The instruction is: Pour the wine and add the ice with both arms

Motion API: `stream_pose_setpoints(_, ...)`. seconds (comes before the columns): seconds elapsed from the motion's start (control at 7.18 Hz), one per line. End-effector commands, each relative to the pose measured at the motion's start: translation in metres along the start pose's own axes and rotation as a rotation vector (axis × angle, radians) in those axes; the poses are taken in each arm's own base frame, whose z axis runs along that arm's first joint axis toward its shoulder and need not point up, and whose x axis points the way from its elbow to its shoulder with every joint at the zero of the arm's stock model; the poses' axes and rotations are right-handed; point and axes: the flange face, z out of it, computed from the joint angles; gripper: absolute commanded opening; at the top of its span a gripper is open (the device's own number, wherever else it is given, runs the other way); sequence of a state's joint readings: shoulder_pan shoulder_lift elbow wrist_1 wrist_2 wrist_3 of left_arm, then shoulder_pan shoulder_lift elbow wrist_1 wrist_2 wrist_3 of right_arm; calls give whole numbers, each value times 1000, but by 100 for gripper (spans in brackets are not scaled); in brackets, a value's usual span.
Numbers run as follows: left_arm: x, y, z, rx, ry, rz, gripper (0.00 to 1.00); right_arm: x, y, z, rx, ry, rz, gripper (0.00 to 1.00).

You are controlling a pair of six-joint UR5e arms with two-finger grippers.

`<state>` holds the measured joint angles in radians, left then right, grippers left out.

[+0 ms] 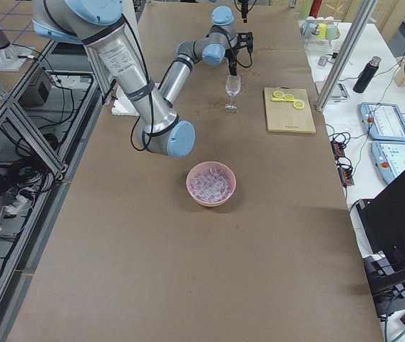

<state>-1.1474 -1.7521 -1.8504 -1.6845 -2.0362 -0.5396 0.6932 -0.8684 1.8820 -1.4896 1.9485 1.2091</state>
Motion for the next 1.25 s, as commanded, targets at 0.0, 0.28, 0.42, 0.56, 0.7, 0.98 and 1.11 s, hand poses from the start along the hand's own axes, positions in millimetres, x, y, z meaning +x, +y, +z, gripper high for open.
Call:
stream_pose_setpoints(0.0, -42, -10, 0, -21, 1, 78, 99, 62, -18, -53, -85, 80, -87, 100)
stream_pose_setpoints(0.28, -96, -17, -3, -35, 0, 149, 99, 187, -50, -90, -172, 114, -121, 100)
stream_pose_setpoints(0.42, -139, -19, 2, -50, -24, 180, 99, 259, -62, -99, -191, 160, -193, 100)
stream_pose_setpoints(0.56, -187, -21, 8, -75, -34, 153, 99, 326, -76, -101, -222, 213, -246, 100)
stream_pose_setpoints(0.7, -216, -20, 5, -83, 12, 92, 99, 389, -88, -98, -262, 242, -262, 100)
stream_pose_setpoints(0.98, -254, -4, 15, -112, 24, 28, 99, 505, -90, -106, -317, 299, -236, 100)
stream_pose_setpoints(1.11, -271, 17, 24, -140, 22, 45, 99, 553, -89, -117, -326, 307, -173, 100)
